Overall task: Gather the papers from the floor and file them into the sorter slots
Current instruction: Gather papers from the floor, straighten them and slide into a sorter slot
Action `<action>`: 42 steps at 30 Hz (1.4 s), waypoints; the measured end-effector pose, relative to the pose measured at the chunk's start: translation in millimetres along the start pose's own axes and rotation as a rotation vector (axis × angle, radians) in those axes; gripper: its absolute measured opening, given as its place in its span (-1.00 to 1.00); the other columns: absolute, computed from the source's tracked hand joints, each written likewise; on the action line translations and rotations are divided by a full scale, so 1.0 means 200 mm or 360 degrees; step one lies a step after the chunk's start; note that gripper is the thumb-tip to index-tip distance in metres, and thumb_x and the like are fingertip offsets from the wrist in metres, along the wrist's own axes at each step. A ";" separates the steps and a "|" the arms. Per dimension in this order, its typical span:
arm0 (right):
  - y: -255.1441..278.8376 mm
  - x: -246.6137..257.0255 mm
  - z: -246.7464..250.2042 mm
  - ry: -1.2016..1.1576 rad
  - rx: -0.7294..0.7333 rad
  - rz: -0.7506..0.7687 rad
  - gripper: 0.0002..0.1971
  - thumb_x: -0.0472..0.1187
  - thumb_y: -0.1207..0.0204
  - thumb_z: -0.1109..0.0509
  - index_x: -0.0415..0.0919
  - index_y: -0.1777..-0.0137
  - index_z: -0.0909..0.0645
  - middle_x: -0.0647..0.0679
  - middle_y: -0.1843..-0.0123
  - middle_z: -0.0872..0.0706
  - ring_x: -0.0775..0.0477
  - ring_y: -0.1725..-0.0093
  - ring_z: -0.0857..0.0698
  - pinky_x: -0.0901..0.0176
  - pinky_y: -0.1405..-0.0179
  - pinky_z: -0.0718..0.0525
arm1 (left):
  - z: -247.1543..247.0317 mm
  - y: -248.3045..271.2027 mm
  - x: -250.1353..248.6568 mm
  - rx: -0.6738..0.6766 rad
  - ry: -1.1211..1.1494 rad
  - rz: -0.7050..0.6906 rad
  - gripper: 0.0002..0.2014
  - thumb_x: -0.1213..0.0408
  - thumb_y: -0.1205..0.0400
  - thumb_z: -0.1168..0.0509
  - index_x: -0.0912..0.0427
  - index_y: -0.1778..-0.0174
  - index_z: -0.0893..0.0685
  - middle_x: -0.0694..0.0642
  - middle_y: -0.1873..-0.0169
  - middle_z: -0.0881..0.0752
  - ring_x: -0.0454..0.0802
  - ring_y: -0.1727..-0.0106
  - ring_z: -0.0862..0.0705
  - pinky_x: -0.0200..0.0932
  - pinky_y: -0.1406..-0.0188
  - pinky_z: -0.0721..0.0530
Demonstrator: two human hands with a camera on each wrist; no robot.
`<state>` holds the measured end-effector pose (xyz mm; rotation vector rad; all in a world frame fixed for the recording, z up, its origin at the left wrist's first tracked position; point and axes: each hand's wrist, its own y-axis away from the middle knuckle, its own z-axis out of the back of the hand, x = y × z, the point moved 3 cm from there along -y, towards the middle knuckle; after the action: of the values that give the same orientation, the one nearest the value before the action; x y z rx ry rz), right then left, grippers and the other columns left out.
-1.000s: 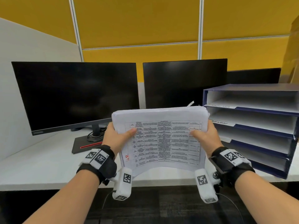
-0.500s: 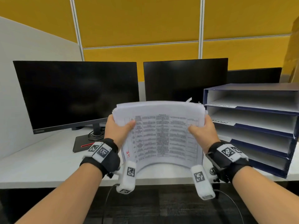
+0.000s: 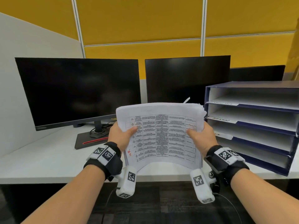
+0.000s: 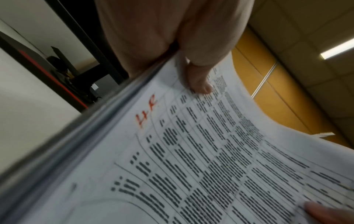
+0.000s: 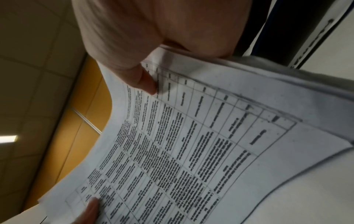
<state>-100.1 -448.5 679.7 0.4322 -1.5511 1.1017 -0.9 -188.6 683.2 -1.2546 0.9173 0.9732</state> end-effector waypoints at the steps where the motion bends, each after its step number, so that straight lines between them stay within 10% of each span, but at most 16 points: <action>1: 0.00 0.01 0.00 -0.0010 -0.0010 0.0020 -0.72 -0.47 -0.46 -0.39 -0.22 -0.13 -0.61 -0.09 -0.03 -0.78 -0.09 -0.04 -0.75 0.04 -0.06 -0.68 | 0.00 0.00 -0.02 -0.0034 0.0007 -0.0007 -0.71 0.38 -0.56 -0.43 0.11 -0.20 -0.66 0.08 -0.08 -0.77 0.10 -0.09 -0.76 0.16 -0.11 -0.73; 9: 0.01 -0.03 0.02 0.0000 0.0103 -0.0067 -0.56 -0.48 -0.42 -0.46 -0.25 -0.29 -0.49 -0.05 -0.07 -0.73 0.06 0.03 -0.70 0.30 0.18 -0.62 | 0.05 0.01 0.00 0.0018 -0.0057 0.0046 -0.56 0.41 -0.42 -0.56 0.14 -0.19 -0.62 0.07 -0.03 -0.79 0.08 -0.01 -0.80 0.11 0.02 -0.78; 13: -0.03 0.01 0.04 -0.0058 -0.0065 -0.0041 -0.60 -0.45 -0.40 -0.45 -0.23 -0.21 -0.51 -0.12 -0.04 -0.75 -0.10 0.00 -0.73 0.02 0.05 -0.71 | 0.06 -0.01 -0.02 -0.0072 0.0018 0.0034 -0.45 0.26 -0.35 -0.63 0.14 -0.23 -0.59 0.08 -0.04 -0.79 0.09 -0.01 -0.80 0.18 0.00 -0.78; 21: -0.06 0.07 0.05 0.0256 0.0020 -0.0018 -0.51 -0.31 -0.45 -0.50 -0.20 -0.34 -0.41 -0.06 -0.19 -0.67 -0.11 -0.16 -0.68 0.01 -0.05 -0.69 | 0.04 -0.01 -0.16 -0.0207 -0.0123 -0.0114 -0.72 0.38 -0.49 -0.50 0.19 -0.11 -0.69 0.10 0.03 -0.80 0.12 0.00 -0.79 0.13 -0.08 -0.75; 26: -0.06 0.41 0.03 0.1556 -0.0281 0.0839 -0.02 -0.01 -0.28 -0.58 -0.06 -0.61 -0.08 -0.08 -0.56 -0.26 -0.17 -0.54 -0.29 -0.19 -0.55 -0.25 | 0.03 -0.02 -0.39 -0.0111 -0.0310 -0.0330 -0.73 0.35 -0.46 -0.53 0.10 -0.04 -0.67 0.08 0.03 -0.79 0.09 -0.01 -0.78 0.18 -0.07 -0.75; 28: -0.06 0.53 -0.08 0.1747 0.0039 0.1037 -0.11 0.13 -0.30 -0.51 0.04 -0.59 -0.17 0.01 -0.54 -0.34 -0.12 -0.52 -0.33 -0.23 -0.57 -0.20 | 0.00 0.00 -0.45 -0.0073 -0.0377 -0.0378 -0.74 0.34 -0.46 -0.53 0.01 0.06 -0.62 0.05 0.04 -0.77 0.08 -0.03 -0.76 0.15 -0.09 -0.74; 34: -0.14 0.66 -0.16 0.1448 0.0699 0.0383 -0.46 -0.02 -0.27 -0.63 0.05 -0.24 -0.53 0.05 -0.06 -0.68 -0.02 0.00 -0.71 -0.02 -0.03 -0.75 | -0.01 0.08 -0.56 0.0108 -0.0515 -0.0471 -0.74 0.34 -0.49 -0.50 0.05 -0.04 -0.65 -0.01 0.04 -0.77 -0.01 -0.02 -0.74 0.04 -0.06 -0.74; 42: -0.12 0.65 -0.10 0.0897 0.0463 0.0356 -0.79 -0.19 -0.41 -0.56 -0.12 -0.04 -0.72 -0.06 0.10 -0.77 -0.08 0.06 -0.75 -0.01 -0.02 -0.71 | 0.06 0.05 -0.74 -0.0185 -0.0532 -0.0617 -0.27 0.06 -0.26 -0.66 -0.03 -0.25 -0.41 -0.08 -0.10 -0.61 -0.06 -0.09 -0.65 -0.06 -0.05 -0.66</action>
<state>-110.2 -406.5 807.2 0.1180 -0.9596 1.4802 -59.3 -187.7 821.2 -1.2590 0.3442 0.8966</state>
